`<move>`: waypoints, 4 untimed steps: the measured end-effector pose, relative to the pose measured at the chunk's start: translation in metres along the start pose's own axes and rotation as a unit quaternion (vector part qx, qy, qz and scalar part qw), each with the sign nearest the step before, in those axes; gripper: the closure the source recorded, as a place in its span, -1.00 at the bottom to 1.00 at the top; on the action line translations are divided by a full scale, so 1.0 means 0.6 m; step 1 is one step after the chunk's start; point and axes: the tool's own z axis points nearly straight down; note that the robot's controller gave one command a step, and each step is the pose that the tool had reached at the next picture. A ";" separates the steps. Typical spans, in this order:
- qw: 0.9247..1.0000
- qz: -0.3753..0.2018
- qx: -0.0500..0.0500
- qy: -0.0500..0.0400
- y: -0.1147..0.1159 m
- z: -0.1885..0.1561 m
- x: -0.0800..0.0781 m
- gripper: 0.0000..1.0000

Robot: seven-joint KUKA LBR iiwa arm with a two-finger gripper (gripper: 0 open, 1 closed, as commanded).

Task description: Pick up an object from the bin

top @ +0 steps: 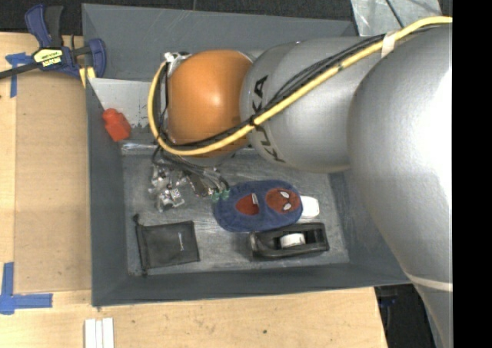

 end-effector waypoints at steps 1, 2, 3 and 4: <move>1.000 0.000 0.000 0.003 0.001 0.006 0.002 -1.00; 0.996 -0.094 0.000 0.000 0.042 0.112 0.083 -1.00; 0.996 -0.092 -0.001 -0.011 0.043 0.105 0.074 1.00; 0.996 -0.087 0.000 0.000 0.036 0.030 0.086 1.00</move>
Offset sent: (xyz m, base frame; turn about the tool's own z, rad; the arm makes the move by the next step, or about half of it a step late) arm 0.0000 0.0000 0.0000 0.0000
